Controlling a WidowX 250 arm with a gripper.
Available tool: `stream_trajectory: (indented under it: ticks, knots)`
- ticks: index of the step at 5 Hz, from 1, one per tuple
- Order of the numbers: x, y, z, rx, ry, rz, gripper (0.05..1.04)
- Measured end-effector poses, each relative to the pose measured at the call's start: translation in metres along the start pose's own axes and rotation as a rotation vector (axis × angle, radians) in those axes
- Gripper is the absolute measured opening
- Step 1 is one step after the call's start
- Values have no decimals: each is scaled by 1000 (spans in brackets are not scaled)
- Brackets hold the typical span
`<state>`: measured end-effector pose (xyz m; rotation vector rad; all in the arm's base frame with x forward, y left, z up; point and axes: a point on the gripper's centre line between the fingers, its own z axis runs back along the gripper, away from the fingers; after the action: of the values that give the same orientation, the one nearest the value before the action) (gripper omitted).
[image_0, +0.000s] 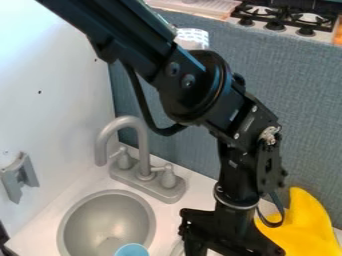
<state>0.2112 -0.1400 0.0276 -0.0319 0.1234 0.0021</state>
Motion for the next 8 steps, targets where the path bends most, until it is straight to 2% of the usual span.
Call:
stream_trajectory:
  ticks: [1,3,4,5,6,8]
  knots:
    - [-3,3,-6,14,20,2,999]
    - [-9,55,-22,105,55,55,999]
    - [-10,78,-25,124,71,98,999]
    - [-14,94,-32,130,69,121,999]
    - [-7,100,-37,132,55,106,999]
    - [12,100,-55,88,-5,25,999]
